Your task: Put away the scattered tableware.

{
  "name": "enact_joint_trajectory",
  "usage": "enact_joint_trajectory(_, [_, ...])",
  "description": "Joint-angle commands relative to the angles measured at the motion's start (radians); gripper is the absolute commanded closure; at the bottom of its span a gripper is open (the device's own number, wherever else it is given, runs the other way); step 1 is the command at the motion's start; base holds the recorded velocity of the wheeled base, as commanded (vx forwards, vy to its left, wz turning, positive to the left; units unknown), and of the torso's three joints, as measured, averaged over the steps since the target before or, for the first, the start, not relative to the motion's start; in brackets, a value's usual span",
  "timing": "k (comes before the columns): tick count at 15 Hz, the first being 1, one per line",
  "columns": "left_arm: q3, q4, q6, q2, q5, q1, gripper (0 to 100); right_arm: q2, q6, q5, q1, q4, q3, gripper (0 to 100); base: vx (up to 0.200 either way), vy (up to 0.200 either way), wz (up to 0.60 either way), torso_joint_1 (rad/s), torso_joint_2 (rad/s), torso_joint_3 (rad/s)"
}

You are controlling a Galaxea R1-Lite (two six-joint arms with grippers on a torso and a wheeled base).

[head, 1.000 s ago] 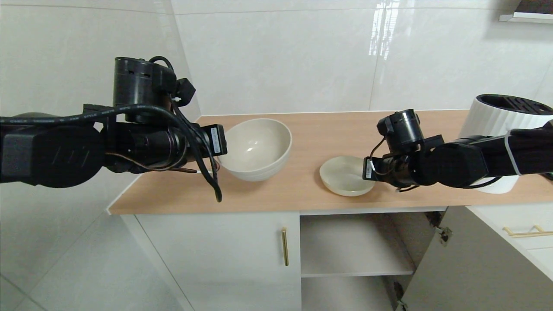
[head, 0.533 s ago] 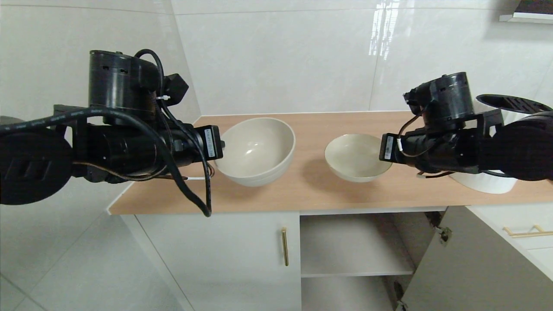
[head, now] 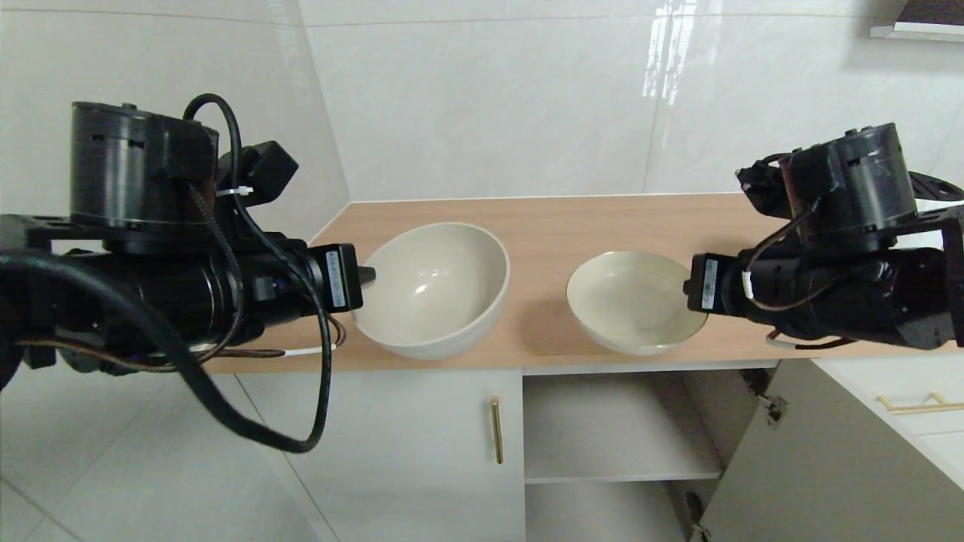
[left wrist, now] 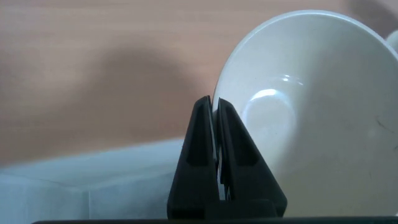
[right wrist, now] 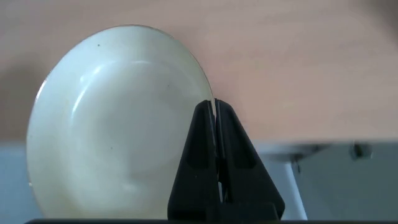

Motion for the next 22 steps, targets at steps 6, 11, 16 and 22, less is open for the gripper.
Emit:
enact_joint_trajectory(6, [0.228,-0.005,-0.005,-0.085,-0.002,-0.082,100,-0.020,-0.003,0.003,0.124,0.015,0.208,100,0.000,0.000,0.00,-0.007,0.02,0.015])
enact_joint_trajectory(11, [0.257,-0.008,-0.007,-0.068,-0.002,-0.110,100,0.022,-0.001,-0.005,0.147,0.014,0.251,100,0.000,0.000,0.00,-0.144,0.40,0.263])
enact_joint_trajectory(16, [0.261,-0.006,-0.005,-0.016,-0.004,-0.119,100,0.074,0.000,-0.007,0.154,0.011,0.261,100,0.000,0.000,0.00,-0.143,0.46,0.320])
enact_joint_trajectory(22, [0.269,-0.006,-0.002,0.007,-0.002,-0.143,100,0.126,0.000,-0.031,0.156,0.011,0.261,100,0.000,0.000,0.00,-0.086,0.45,0.357])
